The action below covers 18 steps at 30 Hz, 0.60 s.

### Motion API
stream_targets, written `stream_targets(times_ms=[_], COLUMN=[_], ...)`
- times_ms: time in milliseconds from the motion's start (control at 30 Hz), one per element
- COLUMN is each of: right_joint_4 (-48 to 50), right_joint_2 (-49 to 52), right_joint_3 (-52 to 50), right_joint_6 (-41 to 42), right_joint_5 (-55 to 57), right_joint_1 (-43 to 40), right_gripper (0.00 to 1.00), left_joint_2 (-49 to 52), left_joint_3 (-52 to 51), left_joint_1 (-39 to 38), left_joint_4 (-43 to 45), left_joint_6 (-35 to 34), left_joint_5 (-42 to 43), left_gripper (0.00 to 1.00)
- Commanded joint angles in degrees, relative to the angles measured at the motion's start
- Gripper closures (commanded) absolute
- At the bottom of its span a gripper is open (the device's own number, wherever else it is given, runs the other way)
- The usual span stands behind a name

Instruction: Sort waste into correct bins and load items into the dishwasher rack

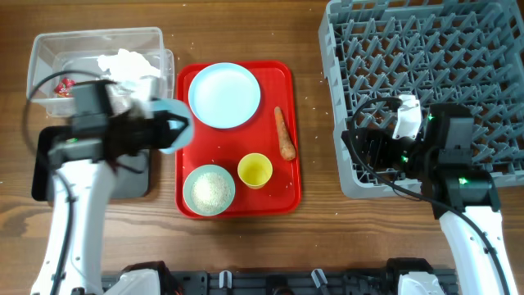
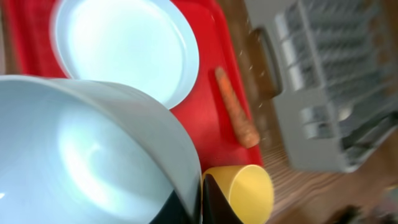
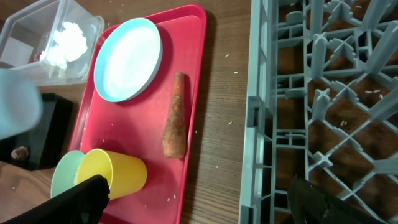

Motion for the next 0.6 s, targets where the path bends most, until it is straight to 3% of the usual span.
stream_targets(times_ms=[0, 133, 333, 400, 433, 467, 533, 567], right_joint_4=[0.2, 0.2, 0.2, 0.2, 0.2, 0.2, 0.2, 0.2], right_joint_2=[0.2, 0.2, 0.2, 0.2, 0.2, 0.2, 0.2, 0.2], right_joint_3=[1.1, 1.1, 1.1, 1.1, 1.1, 1.1, 1.1, 1.1], right_joint_6=[-1.0, -1.1, -1.2, -1.2, -1.2, -1.2, -1.1, -1.2], right_joint_5=[0.8, 0.8, 1.0, 1.0, 1.0, 1.0, 1.0, 1.0], right_joint_1=[0.0, 0.0, 0.0, 0.0, 0.0, 0.0, 0.0, 0.0], right_gripper=[0.05, 0.05, 0.05, 0.05, 0.05, 0.05, 0.05, 0.05], left_joint_2=[5.1, 13.0, 16.7, 16.2, 15.6, 15.0, 13.4, 12.3], left_joint_3=[0.7, 0.7, 0.8, 1.6, 3.0, 5.1, 9.9, 13.0], left_joint_1=[-12.0, -18.7, -18.9, -18.8, -18.8, -18.8, -18.8, -18.9], left_joint_4=[3.2, 6.4, 7.5, 7.6, 6.3, 4.0, -1.9, -7.0], left_joint_6=[-0.3, -3.3, -5.3, -5.9, -6.5, -7.5, -8.5, -11.1], left_joint_5=[-19.5, -28.3, -28.6, -28.8, -28.8, -28.8, -28.8, -28.8], left_gripper=[0.91, 0.89, 0.84, 0.7, 0.53, 0.42, 0.3, 0.29])
